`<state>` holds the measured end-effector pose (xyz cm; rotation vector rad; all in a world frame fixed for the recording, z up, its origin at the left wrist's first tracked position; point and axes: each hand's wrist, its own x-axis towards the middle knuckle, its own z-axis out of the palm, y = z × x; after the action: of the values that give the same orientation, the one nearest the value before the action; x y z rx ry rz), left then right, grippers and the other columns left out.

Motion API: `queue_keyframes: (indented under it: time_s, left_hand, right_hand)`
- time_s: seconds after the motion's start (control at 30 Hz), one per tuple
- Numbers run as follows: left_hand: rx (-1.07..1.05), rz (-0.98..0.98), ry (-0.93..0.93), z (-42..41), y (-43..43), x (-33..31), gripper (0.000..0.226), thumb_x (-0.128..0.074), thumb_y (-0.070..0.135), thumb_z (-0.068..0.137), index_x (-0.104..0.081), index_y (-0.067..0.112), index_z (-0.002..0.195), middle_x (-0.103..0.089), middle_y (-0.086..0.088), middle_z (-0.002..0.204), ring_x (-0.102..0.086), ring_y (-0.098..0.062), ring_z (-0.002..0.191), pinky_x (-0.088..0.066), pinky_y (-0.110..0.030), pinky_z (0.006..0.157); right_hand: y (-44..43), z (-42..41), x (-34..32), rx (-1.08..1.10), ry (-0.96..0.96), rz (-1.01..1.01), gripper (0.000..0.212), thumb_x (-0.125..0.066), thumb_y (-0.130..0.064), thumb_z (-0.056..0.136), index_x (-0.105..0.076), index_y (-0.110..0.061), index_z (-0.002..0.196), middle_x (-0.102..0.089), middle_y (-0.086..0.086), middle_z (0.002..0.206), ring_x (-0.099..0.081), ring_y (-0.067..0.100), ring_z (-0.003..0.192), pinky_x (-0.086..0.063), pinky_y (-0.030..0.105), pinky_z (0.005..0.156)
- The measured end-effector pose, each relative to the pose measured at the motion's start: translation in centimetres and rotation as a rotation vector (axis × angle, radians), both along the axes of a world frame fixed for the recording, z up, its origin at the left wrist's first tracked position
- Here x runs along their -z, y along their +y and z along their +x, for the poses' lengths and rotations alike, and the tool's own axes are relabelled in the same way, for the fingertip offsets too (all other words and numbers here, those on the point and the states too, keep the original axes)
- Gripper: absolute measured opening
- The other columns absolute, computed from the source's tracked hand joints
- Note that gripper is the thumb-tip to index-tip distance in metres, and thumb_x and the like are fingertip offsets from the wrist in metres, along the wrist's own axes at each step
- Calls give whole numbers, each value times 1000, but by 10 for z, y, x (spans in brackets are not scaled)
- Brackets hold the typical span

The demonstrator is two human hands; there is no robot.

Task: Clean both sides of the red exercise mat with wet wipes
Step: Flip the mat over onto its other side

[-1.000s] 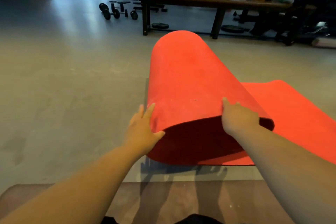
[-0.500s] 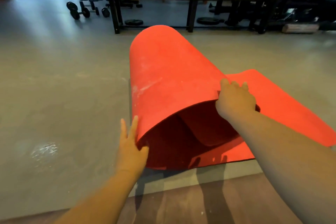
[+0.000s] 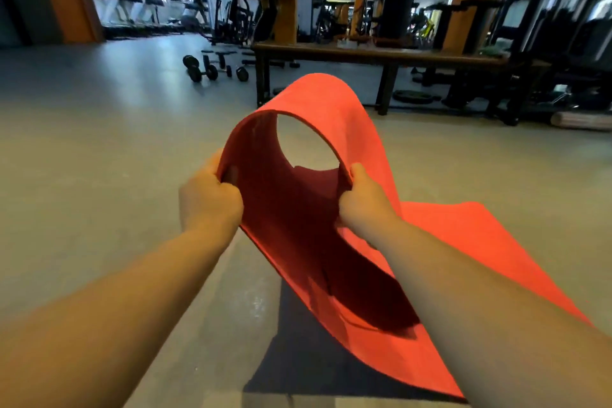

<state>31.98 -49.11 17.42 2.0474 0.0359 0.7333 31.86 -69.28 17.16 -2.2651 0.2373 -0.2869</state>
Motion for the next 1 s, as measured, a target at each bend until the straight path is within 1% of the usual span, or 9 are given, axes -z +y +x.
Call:
queue_keyframes:
  time_s: [0.07, 0.17, 0.3, 0.4, 0.5, 0.63, 0.77, 0.9, 1.0]
  left_hand:
    - [25, 67, -91, 3, 26, -30, 34, -50, 13, 97, -62, 28, 125, -69, -4, 97, -60, -27, 90, -37, -26, 71]
    - [24, 168, -194, 6, 62, -76, 36, -48, 15, 98, -59, 33, 128, -68, 0, 91, -59, -26, 83, -37, -26, 69]
    - [12, 439, -329, 11, 96, -125, 40, -47, 23, 98, -51, 38, 135, -71, -15, 95, -62, -41, 81, -50, -41, 69]
    - [4, 642, -335, 12, 109, -137, 48, -49, 20, 94, -48, 35, 139, -70, -21, 98, -62, -46, 83, -52, -44, 70]
    - [72, 724, -349, 4, 105, -115, 52, -47, 17, 88, -50, 25, 140, -68, -25, 102, -64, -49, 82, -54, -49, 71]
    - [87, 883, 37, -7, 103, -40, 57, -47, 20, 97, -28, 39, 148, -55, -10, 137, -59, -41, 110, -47, -43, 88]
    - [89, 1082, 304, -20, 112, 34, 69, -39, 15, 96, -4, 44, 148, -33, -1, 155, -48, -28, 129, -44, -43, 101]
    - [199, 1106, 463, -43, 73, 60, 70, -39, 14, 94, -6, 31, 154, -19, -6, 159, -29, -27, 141, -33, -42, 111]
    - [147, 1149, 298, -51, 35, 55, 81, -54, 34, 88, -5, 40, 151, -26, -15, 151, -24, -37, 140, -33, -59, 103]
  right_hand:
    - [28, 13, -16, -59, -54, 176, 29, -45, -11, 67, -42, -28, 91, -63, 15, 90, -64, 41, 85, -54, 55, 71]
    - [81, 19, -62, -130, -158, 355, 29, -46, -15, 66, -44, -37, 84, -63, 11, 92, -65, 38, 86, -55, 57, 73]
    - [122, 16, -105, -152, -242, 466, 35, -54, -21, 79, -47, -29, 112, -61, 9, 108, -64, 33, 96, -55, 50, 80]
    - [117, 9, -102, -103, -173, 518, 32, -53, -40, 72, -54, -28, 102, -68, 7, 99, -68, 33, 82, -57, 56, 67]
    - [90, -2, -70, -44, -98, 392, 20, -53, -34, 79, -56, -29, 98, -70, 9, 91, -69, 31, 72, -58, 54, 58]
    - [39, -31, -27, 80, -35, -40, 22, -47, -23, 86, -60, -22, 103, -69, 15, 100, -66, 33, 89, -53, 37, 74]
    - [-1, -57, 24, 65, 195, -372, 56, -38, -12, 85, -45, -41, 133, -64, 8, 117, -62, 30, 106, -52, 36, 85]
    - [-22, -75, 68, 102, 246, -299, 72, -37, -10, 79, -34, -51, 139, -65, 5, 115, -62, 30, 102, -53, 38, 83]
    - [-33, -82, 86, 81, 195, -200, 70, -42, -11, 81, -35, -49, 140, -65, 8, 120, -61, 31, 104, -52, 34, 84]
